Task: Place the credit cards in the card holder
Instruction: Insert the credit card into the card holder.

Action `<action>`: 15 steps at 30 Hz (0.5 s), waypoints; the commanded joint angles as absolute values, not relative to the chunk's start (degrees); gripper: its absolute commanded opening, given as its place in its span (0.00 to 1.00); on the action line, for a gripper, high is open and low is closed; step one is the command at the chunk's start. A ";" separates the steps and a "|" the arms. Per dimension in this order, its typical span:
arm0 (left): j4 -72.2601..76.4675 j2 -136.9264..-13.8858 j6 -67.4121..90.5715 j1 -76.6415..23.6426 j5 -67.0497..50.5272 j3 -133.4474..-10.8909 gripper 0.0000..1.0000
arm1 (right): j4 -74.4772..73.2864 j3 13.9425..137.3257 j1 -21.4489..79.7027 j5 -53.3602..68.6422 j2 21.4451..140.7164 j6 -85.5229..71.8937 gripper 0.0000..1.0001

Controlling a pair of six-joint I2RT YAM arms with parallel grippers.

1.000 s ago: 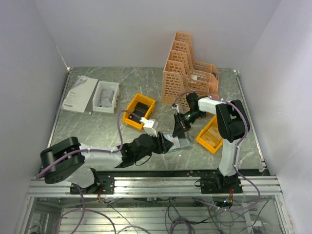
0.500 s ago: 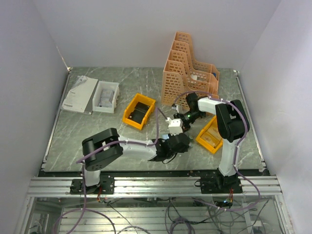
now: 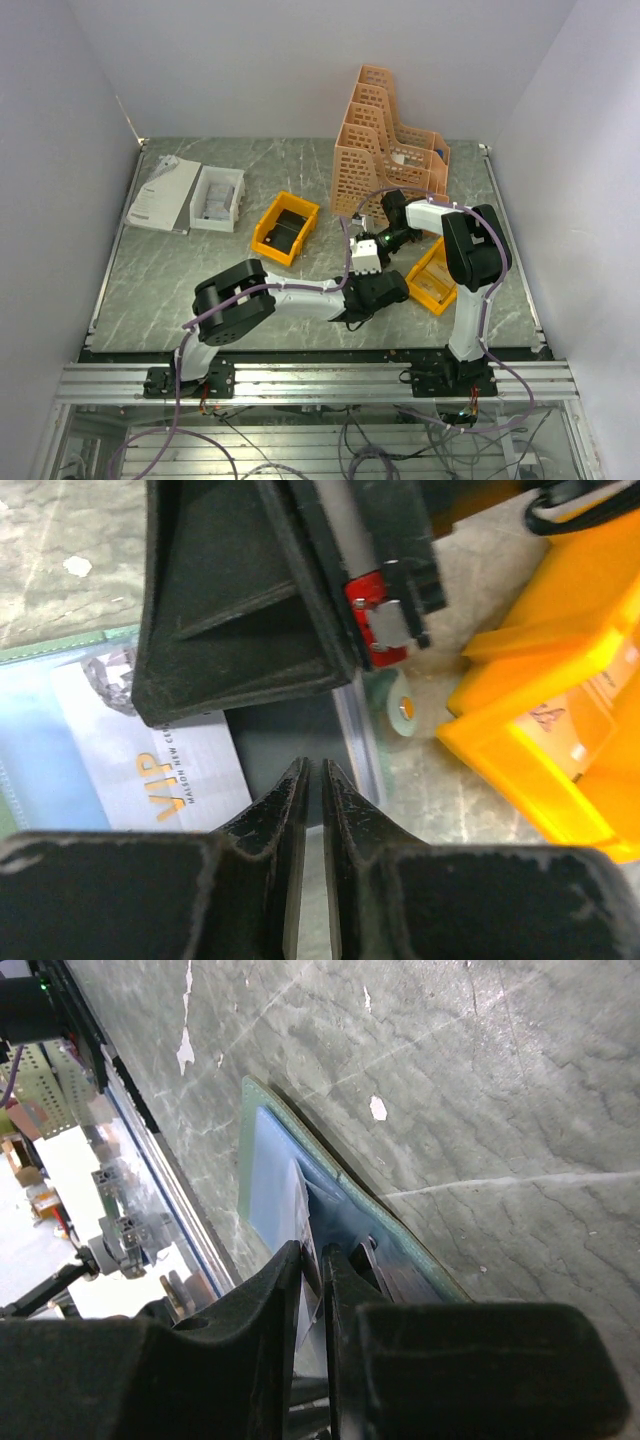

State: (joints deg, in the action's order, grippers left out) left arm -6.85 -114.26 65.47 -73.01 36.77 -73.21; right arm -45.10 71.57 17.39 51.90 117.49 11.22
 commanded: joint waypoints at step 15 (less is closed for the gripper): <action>-25.16 -119.92 75.36 -72.61 45.13 -82.17 0.29 | -44.52 71.50 17.93 51.50 119.09 11.43 0.21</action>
State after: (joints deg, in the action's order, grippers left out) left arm -20.58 -118.63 72.95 -72.97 42.09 -80.77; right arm -45.15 71.57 17.50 52.31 117.49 11.22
